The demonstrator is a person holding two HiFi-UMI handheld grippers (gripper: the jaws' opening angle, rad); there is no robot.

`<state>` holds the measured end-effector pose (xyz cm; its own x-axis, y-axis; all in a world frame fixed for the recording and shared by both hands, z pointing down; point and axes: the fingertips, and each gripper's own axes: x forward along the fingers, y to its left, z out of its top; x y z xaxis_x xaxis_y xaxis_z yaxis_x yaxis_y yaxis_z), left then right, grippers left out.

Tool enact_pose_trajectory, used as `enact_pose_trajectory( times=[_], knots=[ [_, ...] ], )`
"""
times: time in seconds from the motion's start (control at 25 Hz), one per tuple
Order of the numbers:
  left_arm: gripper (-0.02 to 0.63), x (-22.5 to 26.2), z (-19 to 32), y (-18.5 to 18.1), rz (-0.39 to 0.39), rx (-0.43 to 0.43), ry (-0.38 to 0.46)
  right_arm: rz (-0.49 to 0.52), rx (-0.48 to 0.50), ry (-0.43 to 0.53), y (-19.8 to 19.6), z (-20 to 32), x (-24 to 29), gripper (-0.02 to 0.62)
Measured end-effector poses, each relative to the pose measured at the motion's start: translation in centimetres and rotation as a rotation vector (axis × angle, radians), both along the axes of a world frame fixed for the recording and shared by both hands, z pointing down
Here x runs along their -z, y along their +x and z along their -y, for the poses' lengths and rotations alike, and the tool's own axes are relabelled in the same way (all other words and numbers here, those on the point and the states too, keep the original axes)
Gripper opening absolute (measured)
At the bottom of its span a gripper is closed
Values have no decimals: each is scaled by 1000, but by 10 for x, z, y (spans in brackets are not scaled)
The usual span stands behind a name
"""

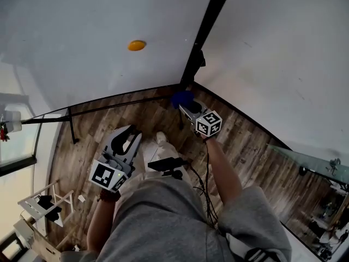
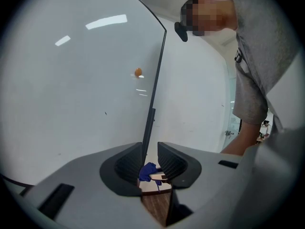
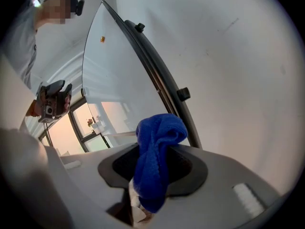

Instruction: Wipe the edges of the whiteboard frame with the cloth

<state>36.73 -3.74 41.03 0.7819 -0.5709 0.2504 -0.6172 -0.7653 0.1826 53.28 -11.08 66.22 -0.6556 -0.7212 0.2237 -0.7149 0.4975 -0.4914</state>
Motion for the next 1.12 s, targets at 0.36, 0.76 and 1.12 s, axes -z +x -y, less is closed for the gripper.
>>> enact_pose_trajectory(
  times=[0.36, 0.76, 1.12],
  knots=[
    [107, 1, 5, 2, 20, -23, 25, 14, -55, -53, -13, 15, -31, 164],
    [107, -10, 1, -29, 33, 71, -3, -64, -121, -68, -4, 41, -48, 164],
    [106, -11, -1, -33, 38, 92, -13, -115, -171, -100, 0, 52, -55, 163]
  ],
)
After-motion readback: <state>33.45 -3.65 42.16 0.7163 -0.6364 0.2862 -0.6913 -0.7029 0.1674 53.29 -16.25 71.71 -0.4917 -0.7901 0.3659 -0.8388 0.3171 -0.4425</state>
